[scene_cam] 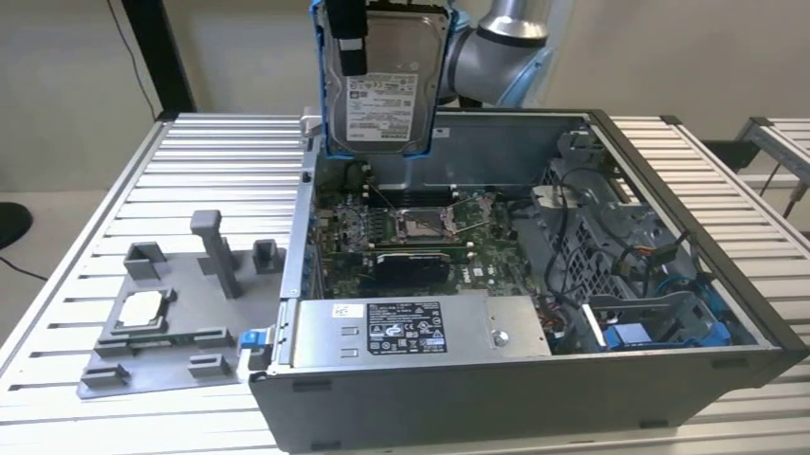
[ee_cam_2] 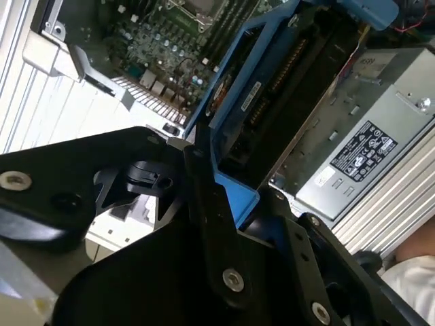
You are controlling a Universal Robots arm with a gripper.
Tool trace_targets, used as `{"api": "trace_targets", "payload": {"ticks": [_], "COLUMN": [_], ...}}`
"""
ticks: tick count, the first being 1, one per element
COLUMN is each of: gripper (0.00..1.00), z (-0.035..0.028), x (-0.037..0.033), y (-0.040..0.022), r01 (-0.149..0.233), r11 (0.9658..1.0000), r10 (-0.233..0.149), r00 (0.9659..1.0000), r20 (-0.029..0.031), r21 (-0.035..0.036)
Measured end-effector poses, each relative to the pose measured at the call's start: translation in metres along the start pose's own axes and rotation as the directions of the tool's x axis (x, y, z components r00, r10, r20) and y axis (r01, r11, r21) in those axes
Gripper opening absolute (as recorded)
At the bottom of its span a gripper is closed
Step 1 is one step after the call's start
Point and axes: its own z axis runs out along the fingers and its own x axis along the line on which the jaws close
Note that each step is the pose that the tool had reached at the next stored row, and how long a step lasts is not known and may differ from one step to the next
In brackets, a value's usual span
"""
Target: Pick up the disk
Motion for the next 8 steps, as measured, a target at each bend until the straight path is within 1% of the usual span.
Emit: {"api": "trace_targets", "payload": {"ticks": [8], "gripper": [0.0], "z": [0.0028], "x": [0.0022], "y": [-0.0362], "r01": [0.0], "r11": [1.0], "r10": [0.0], "r00": [1.0], "r20": [0.0001], "r21": [-0.0051]}}
